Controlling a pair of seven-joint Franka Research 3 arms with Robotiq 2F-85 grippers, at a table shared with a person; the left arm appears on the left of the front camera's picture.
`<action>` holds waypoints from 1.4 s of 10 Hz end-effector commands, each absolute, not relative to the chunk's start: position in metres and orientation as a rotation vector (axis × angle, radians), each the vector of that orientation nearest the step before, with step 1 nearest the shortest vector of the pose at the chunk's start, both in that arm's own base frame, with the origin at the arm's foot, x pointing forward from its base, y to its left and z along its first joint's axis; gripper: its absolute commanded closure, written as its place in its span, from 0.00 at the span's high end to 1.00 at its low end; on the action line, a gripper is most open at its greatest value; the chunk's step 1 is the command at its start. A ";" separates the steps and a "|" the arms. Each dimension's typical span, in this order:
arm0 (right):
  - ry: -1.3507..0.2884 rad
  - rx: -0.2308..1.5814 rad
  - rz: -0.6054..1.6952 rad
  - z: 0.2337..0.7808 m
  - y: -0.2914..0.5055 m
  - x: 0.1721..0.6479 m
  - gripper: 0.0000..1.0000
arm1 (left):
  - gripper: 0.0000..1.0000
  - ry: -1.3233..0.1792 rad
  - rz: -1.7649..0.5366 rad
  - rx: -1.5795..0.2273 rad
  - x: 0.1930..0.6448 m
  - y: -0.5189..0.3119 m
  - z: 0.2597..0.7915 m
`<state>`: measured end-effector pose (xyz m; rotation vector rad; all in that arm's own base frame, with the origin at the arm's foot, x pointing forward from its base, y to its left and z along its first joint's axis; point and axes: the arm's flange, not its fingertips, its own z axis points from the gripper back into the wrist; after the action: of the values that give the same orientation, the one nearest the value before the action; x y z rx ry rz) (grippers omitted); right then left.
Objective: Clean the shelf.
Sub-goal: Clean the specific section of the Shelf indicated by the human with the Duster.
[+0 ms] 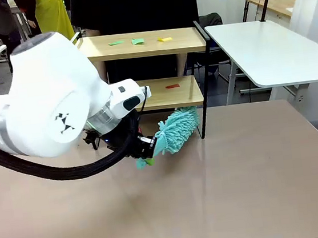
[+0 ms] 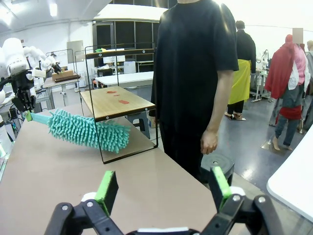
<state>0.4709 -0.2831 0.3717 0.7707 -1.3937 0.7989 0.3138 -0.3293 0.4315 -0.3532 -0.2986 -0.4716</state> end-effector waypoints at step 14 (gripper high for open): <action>-1.366 0.762 0.792 0.378 -0.279 0.471 1.00 | 0.14 -0.422 -0.138 -0.384 0.322 -0.428 0.395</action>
<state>0.4709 -0.2831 0.3715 0.7727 -1.3962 0.7974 0.3182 -0.4022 0.4002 -0.3934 -0.3783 -0.1634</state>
